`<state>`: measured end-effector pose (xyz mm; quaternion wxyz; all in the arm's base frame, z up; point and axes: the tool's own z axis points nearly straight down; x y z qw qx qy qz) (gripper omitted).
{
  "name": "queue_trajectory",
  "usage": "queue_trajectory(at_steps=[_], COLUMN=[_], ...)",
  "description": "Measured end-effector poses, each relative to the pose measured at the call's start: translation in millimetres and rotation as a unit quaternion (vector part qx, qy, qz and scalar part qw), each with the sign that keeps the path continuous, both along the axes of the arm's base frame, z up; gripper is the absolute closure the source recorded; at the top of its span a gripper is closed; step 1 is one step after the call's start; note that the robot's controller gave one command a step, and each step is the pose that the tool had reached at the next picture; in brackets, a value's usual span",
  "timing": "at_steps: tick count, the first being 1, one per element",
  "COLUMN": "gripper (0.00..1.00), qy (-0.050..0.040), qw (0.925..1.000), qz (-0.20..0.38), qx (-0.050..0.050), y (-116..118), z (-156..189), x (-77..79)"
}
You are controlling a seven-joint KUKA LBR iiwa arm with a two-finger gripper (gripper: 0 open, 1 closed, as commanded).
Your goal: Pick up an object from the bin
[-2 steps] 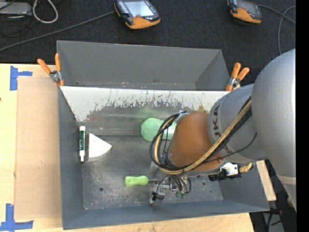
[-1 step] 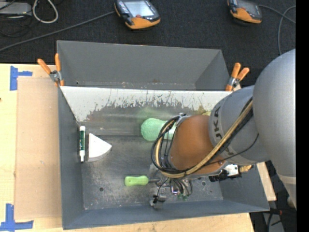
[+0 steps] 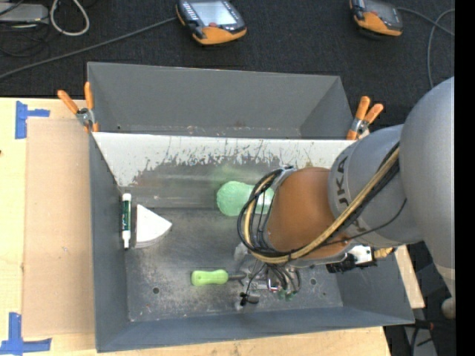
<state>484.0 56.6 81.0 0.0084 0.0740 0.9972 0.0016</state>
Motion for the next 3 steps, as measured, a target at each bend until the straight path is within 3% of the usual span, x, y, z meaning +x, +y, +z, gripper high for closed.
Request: queue_trajectory(at_steps=[1, 2, 3], gripper=[0.0, 1.0, 1.0], qy=[0.0003, -0.0004, -0.0004], qw=[0.9999, 1.0, 1.0], qz=[0.013, 0.006, 0.005], qx=[0.0, 0.0, 0.0], y=[-11.9, -3.4, -3.5], z=[0.5, -11.0, -11.0], x=[1.5, 10.6, 10.6])
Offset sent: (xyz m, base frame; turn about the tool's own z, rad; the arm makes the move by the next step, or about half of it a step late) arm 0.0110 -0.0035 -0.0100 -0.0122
